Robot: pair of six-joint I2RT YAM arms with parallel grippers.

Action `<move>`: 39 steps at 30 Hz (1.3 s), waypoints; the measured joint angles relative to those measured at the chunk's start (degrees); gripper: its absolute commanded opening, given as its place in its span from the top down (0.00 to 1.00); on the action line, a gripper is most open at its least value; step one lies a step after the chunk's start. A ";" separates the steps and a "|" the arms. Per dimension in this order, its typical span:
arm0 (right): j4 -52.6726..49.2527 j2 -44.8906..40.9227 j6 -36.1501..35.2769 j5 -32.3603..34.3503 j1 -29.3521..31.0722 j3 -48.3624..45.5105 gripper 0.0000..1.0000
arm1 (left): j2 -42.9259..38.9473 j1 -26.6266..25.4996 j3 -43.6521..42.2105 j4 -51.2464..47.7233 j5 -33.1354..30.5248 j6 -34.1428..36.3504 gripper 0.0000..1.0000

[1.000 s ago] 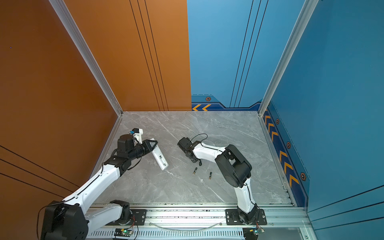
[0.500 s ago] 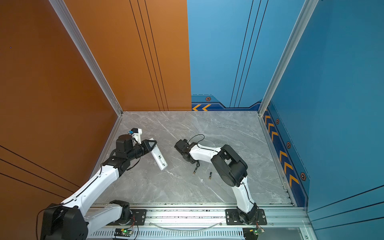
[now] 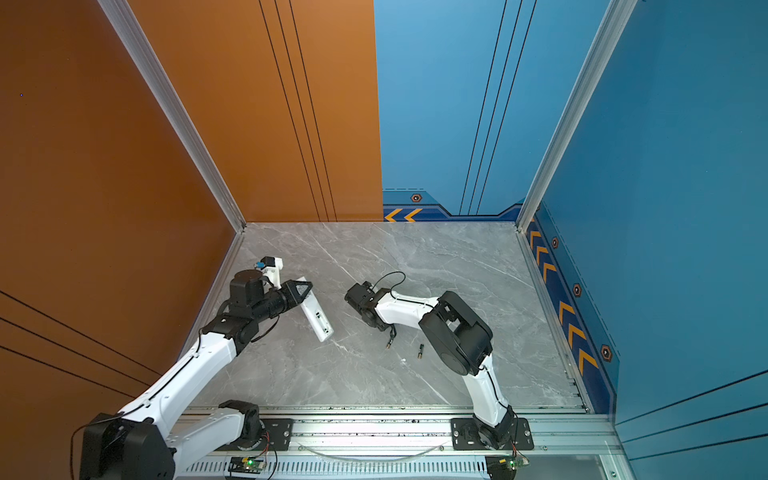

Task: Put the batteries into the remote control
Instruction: 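Slide the battery cover off the remote with the right gripper, then release the battery cover onto the table with the right gripper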

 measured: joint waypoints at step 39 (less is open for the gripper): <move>5.18 -25.44 21.70 -27.12 -1.66 -22.38 0.66 | 0.00 -3.21 -1.77 1.66 4.09 4.63 1.00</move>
